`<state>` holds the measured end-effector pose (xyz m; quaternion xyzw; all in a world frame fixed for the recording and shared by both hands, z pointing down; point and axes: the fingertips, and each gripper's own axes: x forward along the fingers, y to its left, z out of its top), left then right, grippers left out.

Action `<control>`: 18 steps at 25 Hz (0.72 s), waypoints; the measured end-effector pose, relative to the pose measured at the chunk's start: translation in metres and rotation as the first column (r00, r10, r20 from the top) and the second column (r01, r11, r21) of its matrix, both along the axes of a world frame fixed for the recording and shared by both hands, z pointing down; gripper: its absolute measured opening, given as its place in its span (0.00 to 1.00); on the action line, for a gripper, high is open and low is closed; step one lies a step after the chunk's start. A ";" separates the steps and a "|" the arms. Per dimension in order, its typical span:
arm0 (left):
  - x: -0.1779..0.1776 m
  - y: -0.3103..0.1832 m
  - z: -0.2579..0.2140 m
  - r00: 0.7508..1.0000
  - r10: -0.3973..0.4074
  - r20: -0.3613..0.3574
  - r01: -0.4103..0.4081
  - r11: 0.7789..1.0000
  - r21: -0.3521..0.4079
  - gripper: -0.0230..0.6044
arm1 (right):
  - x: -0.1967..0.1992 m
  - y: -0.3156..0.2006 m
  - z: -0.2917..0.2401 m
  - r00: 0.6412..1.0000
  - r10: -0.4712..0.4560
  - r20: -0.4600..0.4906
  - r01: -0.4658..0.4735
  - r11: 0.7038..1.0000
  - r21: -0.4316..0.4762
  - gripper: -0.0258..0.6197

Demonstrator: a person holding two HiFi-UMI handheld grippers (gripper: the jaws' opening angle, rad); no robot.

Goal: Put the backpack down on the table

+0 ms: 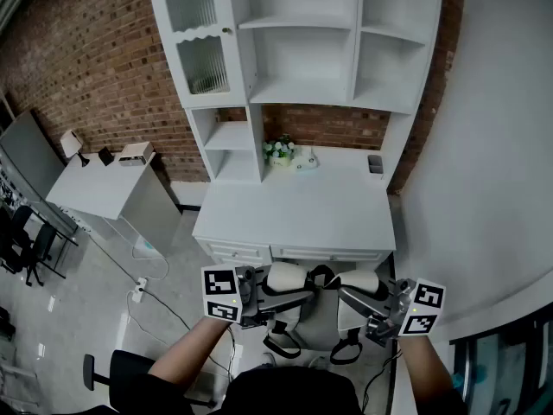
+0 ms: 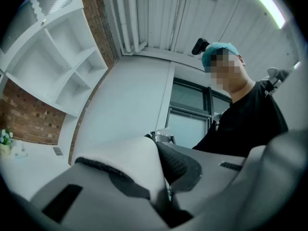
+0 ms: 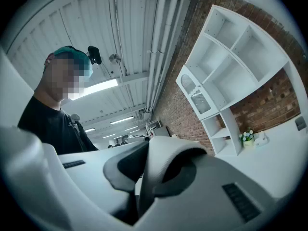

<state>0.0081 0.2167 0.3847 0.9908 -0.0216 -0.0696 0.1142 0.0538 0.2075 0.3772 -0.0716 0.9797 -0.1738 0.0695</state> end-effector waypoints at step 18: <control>0.030 -0.017 -0.018 0.995 -0.100 0.028 0.099 0.994 0.046 0.12 | 0.030 -0.012 -0.015 0.998 -0.052 0.037 0.052 0.998 0.021 0.11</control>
